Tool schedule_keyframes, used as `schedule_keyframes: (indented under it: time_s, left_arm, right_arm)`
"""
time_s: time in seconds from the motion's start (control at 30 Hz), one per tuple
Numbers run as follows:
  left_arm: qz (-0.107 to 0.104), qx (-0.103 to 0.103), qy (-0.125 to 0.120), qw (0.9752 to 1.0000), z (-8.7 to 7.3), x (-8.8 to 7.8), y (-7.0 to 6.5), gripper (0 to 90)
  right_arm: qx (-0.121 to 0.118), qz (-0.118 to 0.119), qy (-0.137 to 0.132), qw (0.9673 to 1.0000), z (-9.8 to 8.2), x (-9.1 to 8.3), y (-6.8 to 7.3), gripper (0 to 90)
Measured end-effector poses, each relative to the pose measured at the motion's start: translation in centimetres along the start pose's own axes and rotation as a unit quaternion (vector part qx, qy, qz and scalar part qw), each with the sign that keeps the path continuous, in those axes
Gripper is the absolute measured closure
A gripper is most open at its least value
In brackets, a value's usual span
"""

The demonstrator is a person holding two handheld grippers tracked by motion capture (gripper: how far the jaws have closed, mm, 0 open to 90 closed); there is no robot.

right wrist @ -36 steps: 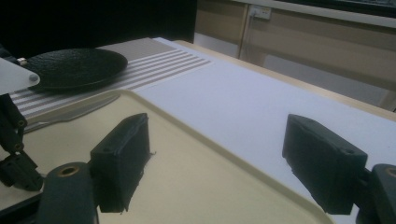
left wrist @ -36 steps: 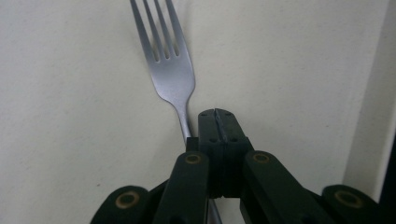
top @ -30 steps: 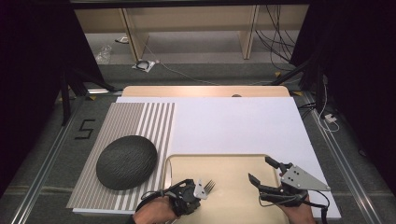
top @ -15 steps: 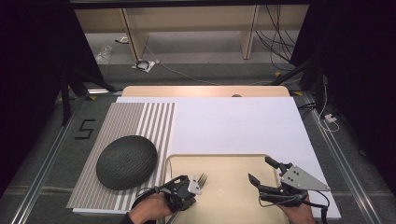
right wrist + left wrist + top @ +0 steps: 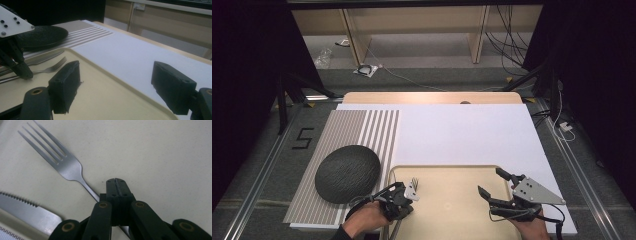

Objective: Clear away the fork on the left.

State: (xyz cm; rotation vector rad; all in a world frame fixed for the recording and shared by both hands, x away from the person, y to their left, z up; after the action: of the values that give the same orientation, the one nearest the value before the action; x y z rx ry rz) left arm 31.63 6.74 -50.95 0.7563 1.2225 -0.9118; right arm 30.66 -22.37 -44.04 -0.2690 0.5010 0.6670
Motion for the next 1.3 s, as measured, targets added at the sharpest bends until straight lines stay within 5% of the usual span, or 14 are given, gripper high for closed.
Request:
schedule_keyframes:
  time_s: [0.9, 1.3]
  left_arm:
    - [0.0, -0.028, 0.002, 0.9996, -1.4, -0.2, 1.5, 89.2]
    - [0.013, -0.035, -0.063, 0.9973, -1.0, -1.8, 1.8, 67.0]
  right_arm:
    - [-0.002, -0.001, 0.0, 1.0, 0.0, 0.1, 0.0, 24.0]
    - [-0.002, -0.001, 0.001, 1.0, 0.0, 0.0, 0.0, 24.0]
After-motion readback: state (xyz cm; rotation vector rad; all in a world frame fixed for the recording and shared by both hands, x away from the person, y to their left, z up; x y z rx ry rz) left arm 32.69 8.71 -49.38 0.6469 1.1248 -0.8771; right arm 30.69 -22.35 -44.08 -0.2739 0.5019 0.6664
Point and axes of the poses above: each handheld gripper's, and its own axes: x roughly forward along the jaws, z roughly out of its top, y roughly to its left, the point moved 5 cm from there along x, roughly forward along the jaws, and after that the axes turned 14 degrees about y, right-handed, at the moved point
